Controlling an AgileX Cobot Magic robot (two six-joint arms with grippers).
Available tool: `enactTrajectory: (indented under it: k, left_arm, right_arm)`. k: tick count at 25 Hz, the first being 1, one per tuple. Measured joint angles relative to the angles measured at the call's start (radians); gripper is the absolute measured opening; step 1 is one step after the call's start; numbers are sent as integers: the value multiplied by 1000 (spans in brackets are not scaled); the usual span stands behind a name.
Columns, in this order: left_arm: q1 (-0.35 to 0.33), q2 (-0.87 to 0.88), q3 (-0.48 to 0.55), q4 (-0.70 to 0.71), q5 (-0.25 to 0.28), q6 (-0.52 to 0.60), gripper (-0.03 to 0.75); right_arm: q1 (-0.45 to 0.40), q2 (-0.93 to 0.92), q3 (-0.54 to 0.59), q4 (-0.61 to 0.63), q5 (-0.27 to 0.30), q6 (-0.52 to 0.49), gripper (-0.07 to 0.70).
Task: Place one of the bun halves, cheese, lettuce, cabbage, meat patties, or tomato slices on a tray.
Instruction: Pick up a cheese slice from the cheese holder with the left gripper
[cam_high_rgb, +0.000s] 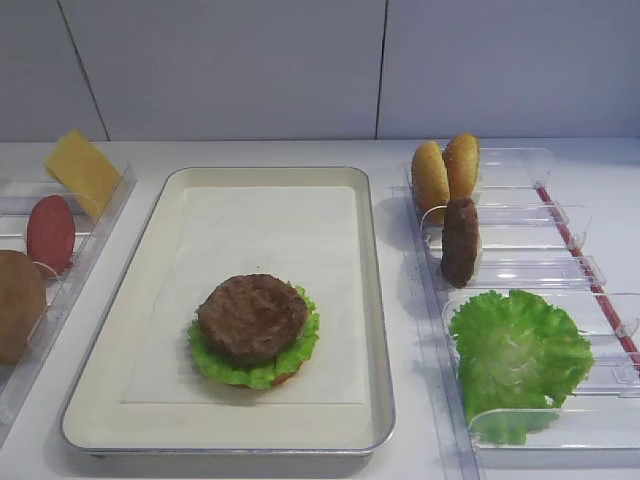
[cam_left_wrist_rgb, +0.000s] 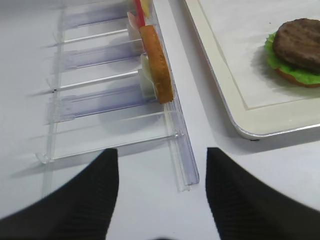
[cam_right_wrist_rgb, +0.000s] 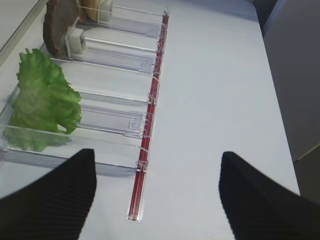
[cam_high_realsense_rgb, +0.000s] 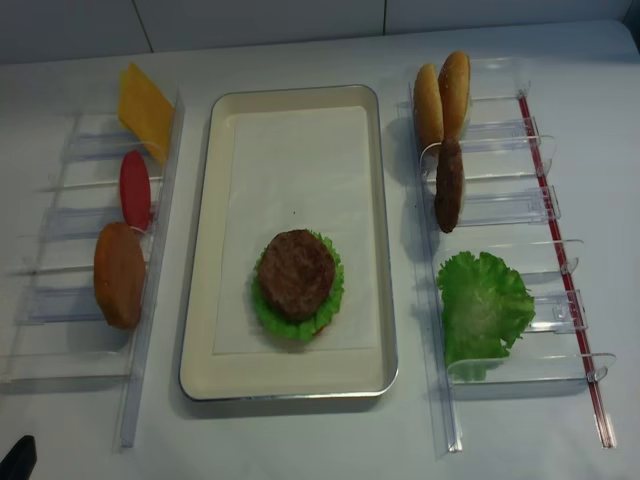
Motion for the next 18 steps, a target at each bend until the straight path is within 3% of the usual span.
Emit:
enactTrajectory:
  k: [18]
  left_arm:
    - [0, 0, 0, 0, 0, 0, 384]
  right_arm:
    - [0, 0, 0, 0, 0, 0, 524]
